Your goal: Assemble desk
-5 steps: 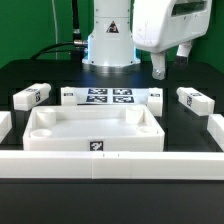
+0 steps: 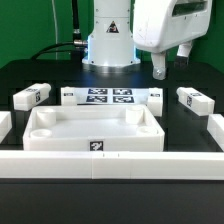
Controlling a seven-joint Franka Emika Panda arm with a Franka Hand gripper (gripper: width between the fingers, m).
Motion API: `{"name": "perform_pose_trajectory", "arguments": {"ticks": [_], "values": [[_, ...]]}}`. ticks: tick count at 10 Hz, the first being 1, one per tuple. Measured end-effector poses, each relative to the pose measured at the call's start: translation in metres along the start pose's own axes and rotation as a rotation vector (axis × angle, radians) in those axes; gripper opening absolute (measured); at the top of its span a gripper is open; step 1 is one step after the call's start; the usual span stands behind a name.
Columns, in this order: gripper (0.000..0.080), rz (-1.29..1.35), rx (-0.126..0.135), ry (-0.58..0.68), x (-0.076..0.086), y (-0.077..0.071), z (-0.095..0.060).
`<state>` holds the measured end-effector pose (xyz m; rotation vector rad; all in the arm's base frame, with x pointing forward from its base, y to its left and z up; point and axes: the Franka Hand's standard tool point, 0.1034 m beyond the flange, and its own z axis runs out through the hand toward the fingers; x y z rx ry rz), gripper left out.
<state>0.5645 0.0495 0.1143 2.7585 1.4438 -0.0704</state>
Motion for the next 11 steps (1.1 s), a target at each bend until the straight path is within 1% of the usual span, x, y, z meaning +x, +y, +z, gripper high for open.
{"name": "perform_pose_trajectory", "arguments": {"ticks": [2,3,4,5,6,7,11], "values": [[0.0649,0.001,0.000,0.001,-0.001,0.000,0.001],[0.0649,-0.126,-0.012,0.015,-0.013,0.004,0.009],[0.0649,-0.197,-0.013,0.017,-0.030,0.005,0.017],[0.0649,-0.253,-0.013,0.019,-0.040,0.007,0.022],[0.0649,-0.314,-0.006,0.016,-0.050,0.008,0.027],[0.0649,-0.304,-0.002,0.014,-0.053,0.009,0.028],[0.0649,-0.320,-0.003,0.015,-0.054,0.008,0.030]]}}
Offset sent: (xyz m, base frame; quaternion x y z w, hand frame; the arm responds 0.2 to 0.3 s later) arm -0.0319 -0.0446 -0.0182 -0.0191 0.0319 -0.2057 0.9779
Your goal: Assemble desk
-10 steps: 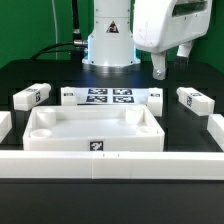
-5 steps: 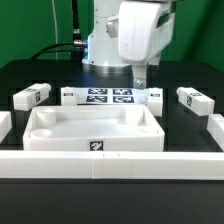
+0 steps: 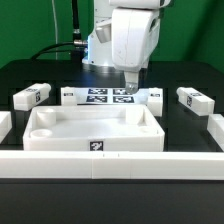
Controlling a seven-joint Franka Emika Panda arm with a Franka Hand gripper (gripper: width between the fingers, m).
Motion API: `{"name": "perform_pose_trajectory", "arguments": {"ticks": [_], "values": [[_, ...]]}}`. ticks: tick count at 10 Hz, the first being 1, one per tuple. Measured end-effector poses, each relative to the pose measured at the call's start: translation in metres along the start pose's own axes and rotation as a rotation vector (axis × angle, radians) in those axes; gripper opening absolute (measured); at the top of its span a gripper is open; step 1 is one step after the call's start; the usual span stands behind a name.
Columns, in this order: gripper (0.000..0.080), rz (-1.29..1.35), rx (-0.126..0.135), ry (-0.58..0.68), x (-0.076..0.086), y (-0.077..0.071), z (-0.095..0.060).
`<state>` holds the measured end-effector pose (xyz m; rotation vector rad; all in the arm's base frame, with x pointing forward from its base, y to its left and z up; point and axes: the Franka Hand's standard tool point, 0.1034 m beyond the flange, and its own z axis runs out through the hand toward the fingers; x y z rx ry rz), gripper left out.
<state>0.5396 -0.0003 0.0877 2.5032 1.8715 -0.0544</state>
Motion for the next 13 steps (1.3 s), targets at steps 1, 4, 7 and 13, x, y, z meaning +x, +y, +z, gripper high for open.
{"name": "perform_pose_trajectory", "arguments": {"ticks": [1,4,7,13], "values": [[0.0649,-0.146,-0.041,0.018,-0.009,-0.003,0.005],[0.0649,-0.338,-0.031,0.021,-0.044,-0.021,0.028],[0.0649,-0.312,-0.029,0.022,-0.045,-0.021,0.028],[0.0649,-0.367,0.016,0.038,-0.060,-0.043,0.074]]}}
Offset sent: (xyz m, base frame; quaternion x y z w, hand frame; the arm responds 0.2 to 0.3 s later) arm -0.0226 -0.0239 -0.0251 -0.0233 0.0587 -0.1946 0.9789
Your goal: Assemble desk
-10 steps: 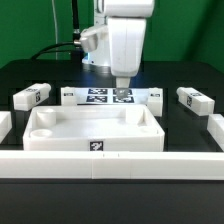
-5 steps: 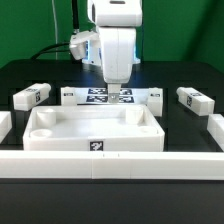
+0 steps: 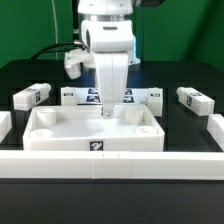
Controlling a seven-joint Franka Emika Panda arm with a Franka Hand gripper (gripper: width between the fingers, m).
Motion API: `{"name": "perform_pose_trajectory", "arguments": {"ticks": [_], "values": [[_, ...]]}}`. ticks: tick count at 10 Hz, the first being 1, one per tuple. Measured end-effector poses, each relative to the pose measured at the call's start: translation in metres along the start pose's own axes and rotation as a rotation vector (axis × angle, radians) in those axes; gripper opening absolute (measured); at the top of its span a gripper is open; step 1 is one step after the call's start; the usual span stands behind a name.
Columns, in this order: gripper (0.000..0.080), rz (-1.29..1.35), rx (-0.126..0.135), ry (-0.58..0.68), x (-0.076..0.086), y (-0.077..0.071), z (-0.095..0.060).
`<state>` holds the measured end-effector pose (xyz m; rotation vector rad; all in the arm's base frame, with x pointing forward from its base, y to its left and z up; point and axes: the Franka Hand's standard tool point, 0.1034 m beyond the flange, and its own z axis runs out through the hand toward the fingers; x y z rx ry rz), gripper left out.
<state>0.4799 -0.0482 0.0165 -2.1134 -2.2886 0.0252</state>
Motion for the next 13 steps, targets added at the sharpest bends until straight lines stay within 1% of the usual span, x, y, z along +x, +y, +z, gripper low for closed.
{"name": "perform_pose_trajectory", "arguments": {"ticks": [1,2,3,5,6,7,8,9,10,13], "values": [[0.0649,0.002,0.012,0.005,0.0004,-0.0035,0.0076],[0.0649,0.006,0.014,0.006,0.0005,-0.0047,0.0108],[0.0649,0.007,0.009,0.006,0.0006,-0.0041,0.0112],[0.0389,0.007,0.010,0.006,0.0004,-0.0044,0.0115],[0.0389,0.007,0.010,0.007,0.0004,-0.0044,0.0115],[0.0208,0.007,0.011,0.007,0.0005,-0.0047,0.0118],[0.0079,0.008,0.011,0.007,0.0003,-0.0047,0.0118],[0.0079,0.008,0.008,0.006,0.0000,-0.0041,0.0114],[0.0057,0.008,0.008,0.006,0.0000,-0.0041,0.0114],[0.0057,0.008,0.008,0.006,0.0000,-0.0041,0.0114]]}}
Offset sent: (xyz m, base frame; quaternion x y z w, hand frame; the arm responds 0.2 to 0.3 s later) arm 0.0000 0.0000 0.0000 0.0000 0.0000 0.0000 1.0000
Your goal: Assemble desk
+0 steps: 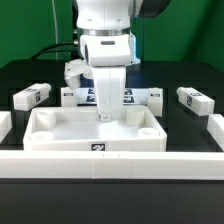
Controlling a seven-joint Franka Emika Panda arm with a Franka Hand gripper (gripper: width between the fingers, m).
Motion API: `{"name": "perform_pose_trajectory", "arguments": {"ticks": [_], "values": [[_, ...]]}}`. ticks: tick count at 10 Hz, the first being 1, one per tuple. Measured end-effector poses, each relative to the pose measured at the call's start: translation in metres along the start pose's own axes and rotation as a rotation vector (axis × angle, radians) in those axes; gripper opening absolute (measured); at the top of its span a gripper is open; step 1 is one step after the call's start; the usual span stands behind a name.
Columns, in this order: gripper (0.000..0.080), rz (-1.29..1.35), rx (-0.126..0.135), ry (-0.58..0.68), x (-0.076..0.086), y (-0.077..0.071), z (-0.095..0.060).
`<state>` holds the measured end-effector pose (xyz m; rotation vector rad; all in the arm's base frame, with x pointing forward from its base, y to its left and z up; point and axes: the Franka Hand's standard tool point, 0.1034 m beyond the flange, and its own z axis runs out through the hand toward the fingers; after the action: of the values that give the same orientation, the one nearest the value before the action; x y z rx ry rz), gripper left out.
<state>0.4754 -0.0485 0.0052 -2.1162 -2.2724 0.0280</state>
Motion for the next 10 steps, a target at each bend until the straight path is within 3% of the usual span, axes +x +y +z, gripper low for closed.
{"name": "perform_pose_trajectory", "arguments": {"ticks": [3,8,10], "values": [[0.0057,0.028,-0.003,0.003,0.008,0.004,-0.001],[0.0057,0.079,-0.033,0.032,0.069,0.037,-0.003],[0.0057,0.095,-0.025,0.031,0.087,0.043,-0.004]]}}
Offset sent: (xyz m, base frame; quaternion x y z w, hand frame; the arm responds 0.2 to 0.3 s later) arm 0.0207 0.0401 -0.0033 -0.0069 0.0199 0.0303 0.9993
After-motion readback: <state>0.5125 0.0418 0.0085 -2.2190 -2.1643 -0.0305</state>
